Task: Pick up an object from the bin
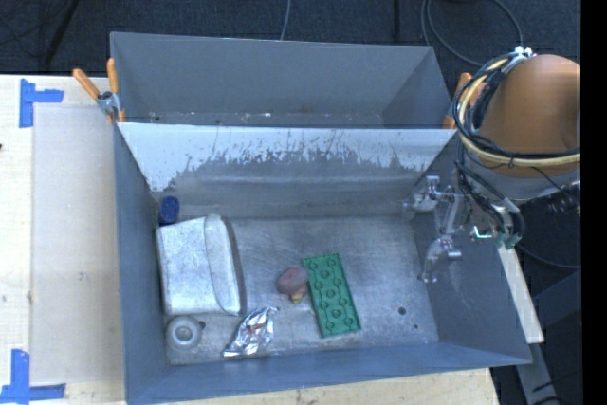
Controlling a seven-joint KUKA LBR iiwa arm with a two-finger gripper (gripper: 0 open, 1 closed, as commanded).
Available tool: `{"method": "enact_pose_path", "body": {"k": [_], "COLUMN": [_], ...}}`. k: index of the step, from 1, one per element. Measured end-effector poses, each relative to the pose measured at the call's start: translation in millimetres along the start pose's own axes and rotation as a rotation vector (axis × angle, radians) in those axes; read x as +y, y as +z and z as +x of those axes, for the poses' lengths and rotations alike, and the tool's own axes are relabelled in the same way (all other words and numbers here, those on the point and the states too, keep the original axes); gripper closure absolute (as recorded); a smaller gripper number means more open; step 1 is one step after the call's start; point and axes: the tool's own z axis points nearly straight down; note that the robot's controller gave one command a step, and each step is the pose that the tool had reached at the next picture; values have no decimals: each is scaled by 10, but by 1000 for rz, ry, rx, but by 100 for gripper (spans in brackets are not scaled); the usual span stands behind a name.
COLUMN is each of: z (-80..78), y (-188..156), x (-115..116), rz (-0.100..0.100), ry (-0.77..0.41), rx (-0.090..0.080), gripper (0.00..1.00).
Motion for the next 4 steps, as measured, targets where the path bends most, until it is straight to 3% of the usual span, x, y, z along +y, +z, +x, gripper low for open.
{"method": "enact_pose_path", "body": {"k": [1,2,3,4], "z": [487,-27,83,139], "y": [1338,1313,1316,1320], "x": [478,1204,1649,1986], "rz": [2,3,5,6], "ry": [-206,-335,-399,-592], "rx": [-12,-12,-13,-13], "gripper": [0,0,0,0]}}
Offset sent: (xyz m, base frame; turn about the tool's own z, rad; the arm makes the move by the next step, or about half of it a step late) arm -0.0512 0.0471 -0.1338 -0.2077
